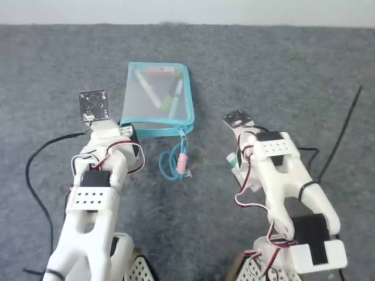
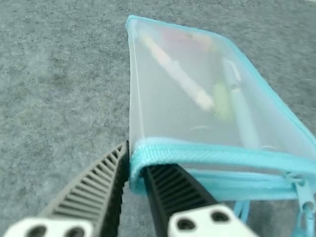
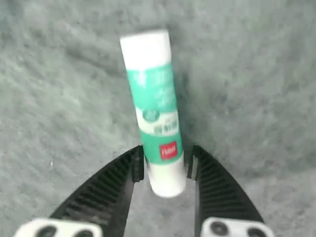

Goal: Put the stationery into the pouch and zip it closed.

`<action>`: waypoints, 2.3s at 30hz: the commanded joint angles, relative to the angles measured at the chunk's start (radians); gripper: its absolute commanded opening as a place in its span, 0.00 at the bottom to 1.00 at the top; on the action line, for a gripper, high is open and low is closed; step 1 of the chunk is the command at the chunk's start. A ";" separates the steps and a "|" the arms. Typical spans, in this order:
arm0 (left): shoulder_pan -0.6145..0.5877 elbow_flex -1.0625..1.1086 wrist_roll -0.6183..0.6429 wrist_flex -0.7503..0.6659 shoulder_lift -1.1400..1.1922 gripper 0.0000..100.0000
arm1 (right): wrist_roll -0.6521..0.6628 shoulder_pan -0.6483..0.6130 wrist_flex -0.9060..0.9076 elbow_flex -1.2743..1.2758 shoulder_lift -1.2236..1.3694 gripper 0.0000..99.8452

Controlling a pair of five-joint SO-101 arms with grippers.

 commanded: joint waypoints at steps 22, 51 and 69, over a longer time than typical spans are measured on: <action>0.155 0.019 0.018 -0.038 -0.014 0.01 | 0.077 0.016 0.044 -0.021 -0.133 0.01; 0.269 0.065 0.014 -0.124 -0.023 0.01 | 0.002 -0.323 0.489 -0.726 0.085 0.01; 0.275 0.056 0.014 -0.120 -0.023 0.01 | -0.095 -0.390 0.556 -0.799 0.189 0.01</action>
